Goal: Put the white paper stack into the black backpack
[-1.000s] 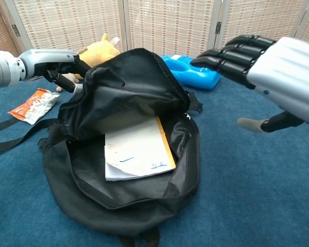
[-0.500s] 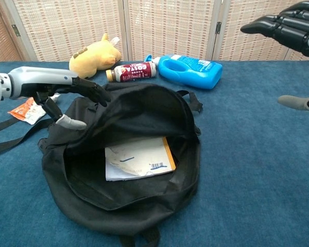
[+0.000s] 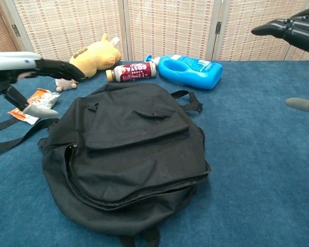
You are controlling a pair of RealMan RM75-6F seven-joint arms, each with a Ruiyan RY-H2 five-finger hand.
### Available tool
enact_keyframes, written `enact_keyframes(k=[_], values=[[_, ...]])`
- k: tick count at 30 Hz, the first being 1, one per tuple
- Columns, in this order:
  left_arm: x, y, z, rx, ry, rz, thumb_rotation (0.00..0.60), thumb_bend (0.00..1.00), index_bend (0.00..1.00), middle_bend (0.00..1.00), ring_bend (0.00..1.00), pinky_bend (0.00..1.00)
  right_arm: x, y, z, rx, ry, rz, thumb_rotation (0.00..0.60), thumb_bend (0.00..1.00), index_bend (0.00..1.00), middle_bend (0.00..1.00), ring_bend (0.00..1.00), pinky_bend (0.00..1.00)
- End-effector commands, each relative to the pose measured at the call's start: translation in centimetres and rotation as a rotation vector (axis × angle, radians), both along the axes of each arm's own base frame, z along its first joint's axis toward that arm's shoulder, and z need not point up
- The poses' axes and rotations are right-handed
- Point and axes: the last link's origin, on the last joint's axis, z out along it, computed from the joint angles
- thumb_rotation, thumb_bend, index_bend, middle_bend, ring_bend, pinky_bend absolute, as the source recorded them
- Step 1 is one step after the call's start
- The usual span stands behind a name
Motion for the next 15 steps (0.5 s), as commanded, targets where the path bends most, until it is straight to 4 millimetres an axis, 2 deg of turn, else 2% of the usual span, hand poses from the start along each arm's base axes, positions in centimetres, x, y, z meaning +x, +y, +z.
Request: enact_keyframes(k=[1,8,15], values=[[-3.2,-0.1,1.7,0.131,0.034,0.092,0.6,0.32,0.18,0.15,0.11,0.0,-0.8,-0.2,0.8,0.027,-0.045,-0.071,0.6,0.26,0.0,0.12,0.15,0.13],[-7.9,-1.8,3.7,0.306,0.101,0.229,0.6,0.32,0.2,0.15,0.11,0.0,-3.0,-0.1,2.7,0.012,-0.123,-0.21,0.6,0.26,0.0,0.12,0.14,0.15],[-10.7,-4.8,4.4,0.44,0.208,0.287,0.6,0.32,0.2,0.15,0.11,0.0,-5.4,0.9,4.7,-0.031,-0.202,-0.379,0.6,0.26,0.0,0.09,0.13,0.13]])
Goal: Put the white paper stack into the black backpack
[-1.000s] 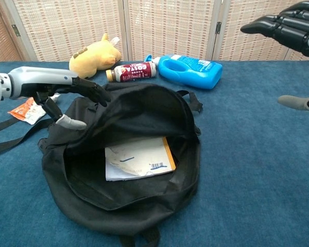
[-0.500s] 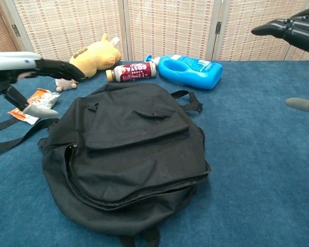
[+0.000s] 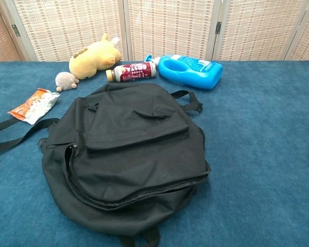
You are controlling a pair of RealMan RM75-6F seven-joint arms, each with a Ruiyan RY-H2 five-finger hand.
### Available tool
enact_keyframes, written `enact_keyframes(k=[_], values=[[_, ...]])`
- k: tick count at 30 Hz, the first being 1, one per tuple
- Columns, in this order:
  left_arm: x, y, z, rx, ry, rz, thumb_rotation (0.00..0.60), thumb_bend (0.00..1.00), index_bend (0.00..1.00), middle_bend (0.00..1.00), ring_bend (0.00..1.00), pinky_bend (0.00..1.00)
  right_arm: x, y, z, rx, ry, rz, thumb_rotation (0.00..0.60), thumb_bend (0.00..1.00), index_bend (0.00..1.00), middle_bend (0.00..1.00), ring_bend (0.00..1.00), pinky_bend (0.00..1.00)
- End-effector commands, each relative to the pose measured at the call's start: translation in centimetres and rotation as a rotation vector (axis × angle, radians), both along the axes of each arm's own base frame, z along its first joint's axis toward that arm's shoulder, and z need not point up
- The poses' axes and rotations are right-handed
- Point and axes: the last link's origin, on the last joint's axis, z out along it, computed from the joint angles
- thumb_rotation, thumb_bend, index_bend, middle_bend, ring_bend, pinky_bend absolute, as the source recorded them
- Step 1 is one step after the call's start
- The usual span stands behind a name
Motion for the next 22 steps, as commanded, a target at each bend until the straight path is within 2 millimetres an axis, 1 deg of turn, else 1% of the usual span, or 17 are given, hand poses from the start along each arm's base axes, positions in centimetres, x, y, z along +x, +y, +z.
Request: enact_keyframes(k=[1,6,8,11,16,22], values=[[-1.4,-1.8,0.1,0.065,0.046,0.044,0.6,0.32,0.21,0.15,0.11,0.0,-1.4,0.7,1.3,-0.027,-0.051,-0.096,0.6,0.26,0.0,0.08,0.12,0.13],[-2.1,-3.8,0.6,0.135,0.058,0.065,0.6,0.32,0.2,0.15,0.11,0.0,-3.3,1.6,2.4,-0.035,-0.087,-0.182,0.6,0.26,0.0,0.06,0.09,0.07],[-2.2,-4.7,0.6,0.154,0.075,0.066,0.6,0.32,0.2,0.15,0.11,0.0,-4.1,2.1,2.7,-0.025,-0.106,-0.215,0.6,0.26,0.0,0.04,0.07,0.05],[-2.2,-6.0,0.5,0.163,0.074,0.076,0.6,0.32,0.19,0.15,0.11,0.0,-5.3,2.9,3.0,-0.013,-0.132,-0.256,0.6,0.26,0.0,0.03,0.06,0.03],[-1.8,-7.7,0.5,0.183,0.051,0.07,0.6,0.32,0.19,0.14,0.11,0.0,-6.5,4.1,3.5,-0.013,-0.172,-0.287,0.6,0.26,0.0,0.02,0.05,0.01],[-0.9,-8.7,0.4,0.19,0.054,0.03,0.6,0.32,0.19,0.14,0.11,0.0,-7.1,5.1,3.8,-0.031,-0.205,-0.286,0.6,0.26,0.0,0.03,0.05,0.01]])
